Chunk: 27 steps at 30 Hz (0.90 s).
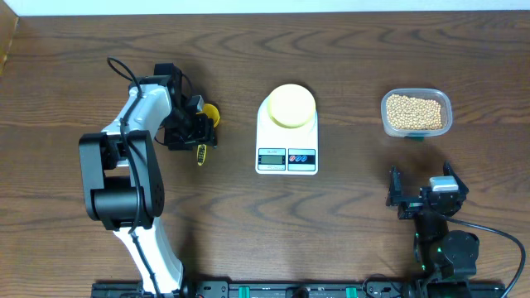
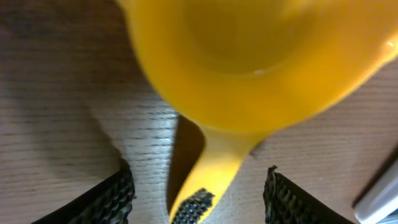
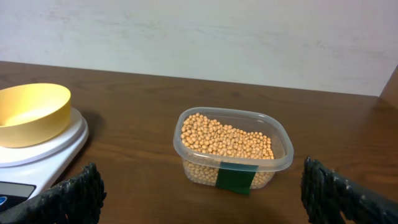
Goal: Scoop item into bowl and weigh 50g on scale
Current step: 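Lower the left gripper and close it on the yellow scoop handle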
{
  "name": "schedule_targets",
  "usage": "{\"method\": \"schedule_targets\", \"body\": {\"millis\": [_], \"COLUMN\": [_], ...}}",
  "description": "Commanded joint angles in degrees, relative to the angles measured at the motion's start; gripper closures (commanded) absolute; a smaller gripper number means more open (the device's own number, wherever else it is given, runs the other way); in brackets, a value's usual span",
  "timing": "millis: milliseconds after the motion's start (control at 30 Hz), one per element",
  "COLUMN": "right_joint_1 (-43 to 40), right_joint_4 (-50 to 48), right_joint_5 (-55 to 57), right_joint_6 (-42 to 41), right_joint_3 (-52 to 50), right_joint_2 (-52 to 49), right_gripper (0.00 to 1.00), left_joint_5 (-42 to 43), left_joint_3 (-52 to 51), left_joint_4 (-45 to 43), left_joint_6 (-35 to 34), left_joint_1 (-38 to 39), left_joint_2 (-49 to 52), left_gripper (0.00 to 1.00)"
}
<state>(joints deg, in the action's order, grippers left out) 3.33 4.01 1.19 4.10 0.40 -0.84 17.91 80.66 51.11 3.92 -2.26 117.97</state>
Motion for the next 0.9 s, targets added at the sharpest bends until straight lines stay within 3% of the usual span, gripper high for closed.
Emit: {"method": "schedule_targets", "body": {"millis": [0, 267, 600, 733, 867], "right_joint_1": [0.0, 0.0, 0.0, 0.0, 0.0], "right_joint_4": [0.2, 0.2, 0.2, 0.2, 0.2], "right_joint_5": [0.1, 0.1, 0.1, 0.2, 0.1], "right_joint_6": [0.7, 0.7, 0.7, 0.7, 0.7], "right_joint_3": [-0.1, -0.1, -0.1, -0.1, -0.1], "right_joint_2": [0.3, 0.3, 0.3, 0.3, 0.3], "right_gripper": [0.01, 0.01, 0.01, 0.01, 0.01], "left_joint_5": [1.6, 0.8, 1.1, 1.1, 1.1], "left_joint_3": [0.5, 0.5, 0.2, 0.2, 0.1], "left_joint_4": [-0.4, -2.5, -2.0, -2.2, -2.1], "left_joint_6": [1.7, 1.6, 1.6, 1.7, 1.6], "left_joint_1": [-0.3, -0.3, -0.3, -0.3, -0.3], "left_joint_2": [1.0, 1.2, 1.2, 1.4, 1.4], "left_gripper": [0.36, 0.48, 0.49, 0.61, 0.67]}}
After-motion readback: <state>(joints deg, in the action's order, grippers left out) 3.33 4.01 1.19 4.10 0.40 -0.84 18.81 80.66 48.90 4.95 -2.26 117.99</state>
